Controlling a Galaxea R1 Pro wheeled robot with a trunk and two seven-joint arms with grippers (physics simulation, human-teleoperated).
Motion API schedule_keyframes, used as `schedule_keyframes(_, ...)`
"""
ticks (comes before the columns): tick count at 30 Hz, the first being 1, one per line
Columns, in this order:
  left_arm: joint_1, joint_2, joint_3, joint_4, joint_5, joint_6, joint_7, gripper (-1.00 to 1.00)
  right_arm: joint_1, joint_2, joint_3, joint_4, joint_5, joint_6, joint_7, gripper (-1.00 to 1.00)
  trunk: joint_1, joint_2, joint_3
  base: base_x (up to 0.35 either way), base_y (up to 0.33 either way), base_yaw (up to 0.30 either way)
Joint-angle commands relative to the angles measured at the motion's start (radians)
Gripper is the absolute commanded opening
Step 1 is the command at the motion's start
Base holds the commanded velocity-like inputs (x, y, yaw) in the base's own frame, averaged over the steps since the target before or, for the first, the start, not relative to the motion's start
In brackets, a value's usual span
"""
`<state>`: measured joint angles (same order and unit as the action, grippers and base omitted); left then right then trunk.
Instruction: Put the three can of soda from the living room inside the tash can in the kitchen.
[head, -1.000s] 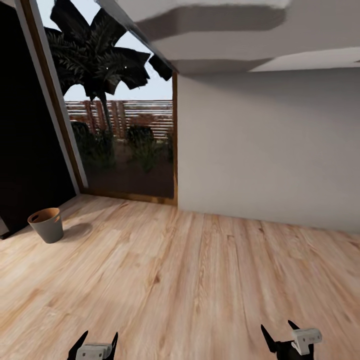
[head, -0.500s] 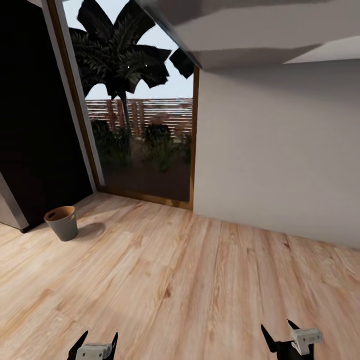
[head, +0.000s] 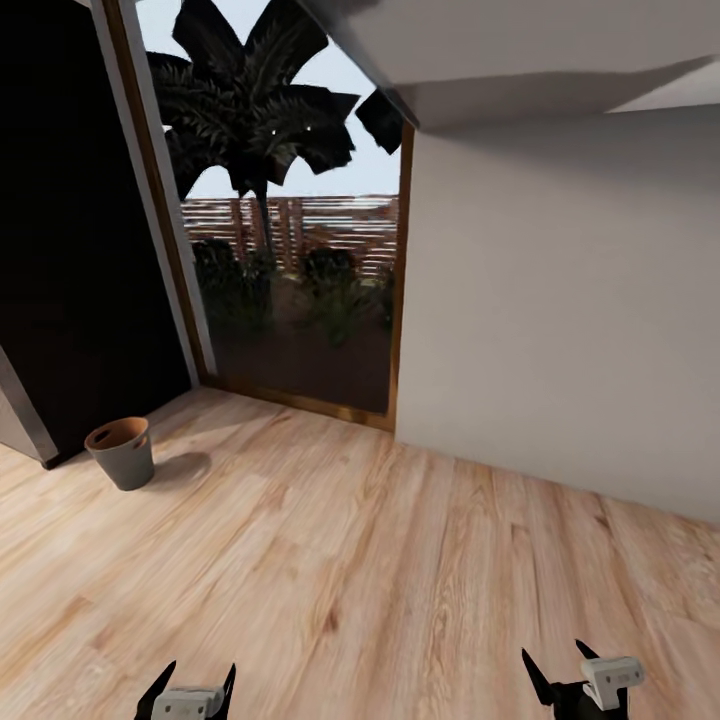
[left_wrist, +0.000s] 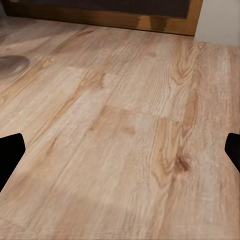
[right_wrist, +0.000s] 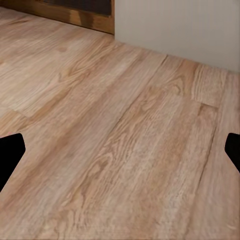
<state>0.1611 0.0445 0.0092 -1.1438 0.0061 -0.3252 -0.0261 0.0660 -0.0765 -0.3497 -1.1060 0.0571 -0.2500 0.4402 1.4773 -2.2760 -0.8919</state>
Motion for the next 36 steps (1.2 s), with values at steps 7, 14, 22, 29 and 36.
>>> schedule_keyframes(7,0.0,0.0,0.0,0.001,0.0,0.0,0.0,1.0,0.0,0.001,0.001,0.001,0.002,0.0,0.0,1.0,0.0,0.0,0.0,0.29,-0.15,0.197)
schedule_keyframes(14,0.0,0.0,0.0,0.001,0.0,0.0,0.0,1.0,0.0,0.001,0.001,0.001,0.002,0.0,0.0,1.0,0.0,0.0,0.0,0.284,-0.158,0.242)
schedule_keyframes(22,0.0,0.0,0.0,0.001,0.0,0.0,0.0,1.0,0.0,0.0,0.001,0.002,0.002,0.0,0.0,1.0,0.0,0.0,0.0,0.283,-0.159,0.244)
schedule_keyframes(29,0.0,0.0,0.0,0.0,0.0,0.0,0.0,1.0,0.0,0.0,0.002,0.0,0.0,0.0,0.0,1.0,0.0,0.0,0.0,0.279,-0.159,0.107)
schedule_keyframes(36,0.0,0.0,0.0,0.0,0.0,0.0,0.0,1.0,0.0,0.0,0.002,0.0,0.001,0.0,0.0,1.0,0.0,0.0,0.0,0.262,-0.159,0.128)
